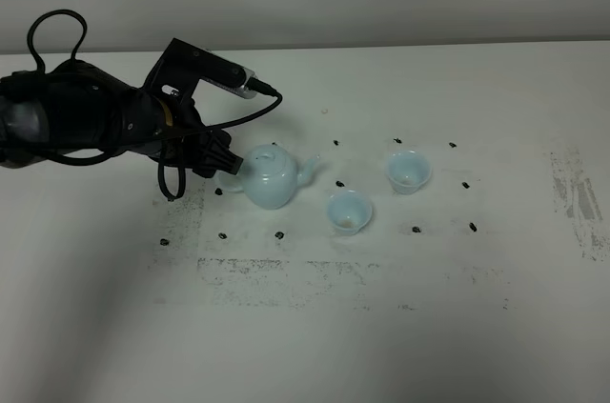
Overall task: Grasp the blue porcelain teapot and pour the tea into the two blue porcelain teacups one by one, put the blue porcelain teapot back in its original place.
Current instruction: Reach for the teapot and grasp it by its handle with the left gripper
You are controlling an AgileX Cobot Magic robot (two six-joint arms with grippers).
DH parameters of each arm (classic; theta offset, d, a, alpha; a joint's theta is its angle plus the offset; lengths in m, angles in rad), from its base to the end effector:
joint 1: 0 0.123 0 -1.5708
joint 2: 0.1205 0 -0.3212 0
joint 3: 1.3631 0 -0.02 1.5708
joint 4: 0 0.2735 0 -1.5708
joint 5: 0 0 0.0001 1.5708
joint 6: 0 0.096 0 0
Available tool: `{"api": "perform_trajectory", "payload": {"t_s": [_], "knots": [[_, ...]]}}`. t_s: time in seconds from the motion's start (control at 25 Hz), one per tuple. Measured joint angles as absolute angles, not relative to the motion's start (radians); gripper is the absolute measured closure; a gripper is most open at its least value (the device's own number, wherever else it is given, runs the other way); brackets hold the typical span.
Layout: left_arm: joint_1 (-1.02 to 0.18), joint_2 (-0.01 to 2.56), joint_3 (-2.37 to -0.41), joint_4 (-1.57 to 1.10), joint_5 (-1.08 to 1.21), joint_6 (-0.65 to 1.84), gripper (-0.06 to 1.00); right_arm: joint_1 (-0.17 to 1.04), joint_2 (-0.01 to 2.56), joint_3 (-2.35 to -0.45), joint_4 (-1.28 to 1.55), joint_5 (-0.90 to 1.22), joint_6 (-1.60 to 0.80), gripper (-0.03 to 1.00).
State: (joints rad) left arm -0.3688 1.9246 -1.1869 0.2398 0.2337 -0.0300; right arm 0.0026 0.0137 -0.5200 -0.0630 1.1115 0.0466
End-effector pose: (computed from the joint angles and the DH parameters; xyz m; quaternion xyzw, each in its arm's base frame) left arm 0.4101 -0.1528 0.1852 0.2564 0.9046 -0.0022 0.3405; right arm -0.0195 -0.0055 0.2880 0.0211 0.8639 -0.0191 0.5028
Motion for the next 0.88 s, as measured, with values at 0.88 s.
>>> {"api": "perform_trajectory", "payload": {"t_s": [0.88], "knots": [[-0.376,1.923,-1.187,0.240,0.301,-0.028,0.33,0.003,0.014,-0.520,-0.063,1.112,0.047,0.49]]}}
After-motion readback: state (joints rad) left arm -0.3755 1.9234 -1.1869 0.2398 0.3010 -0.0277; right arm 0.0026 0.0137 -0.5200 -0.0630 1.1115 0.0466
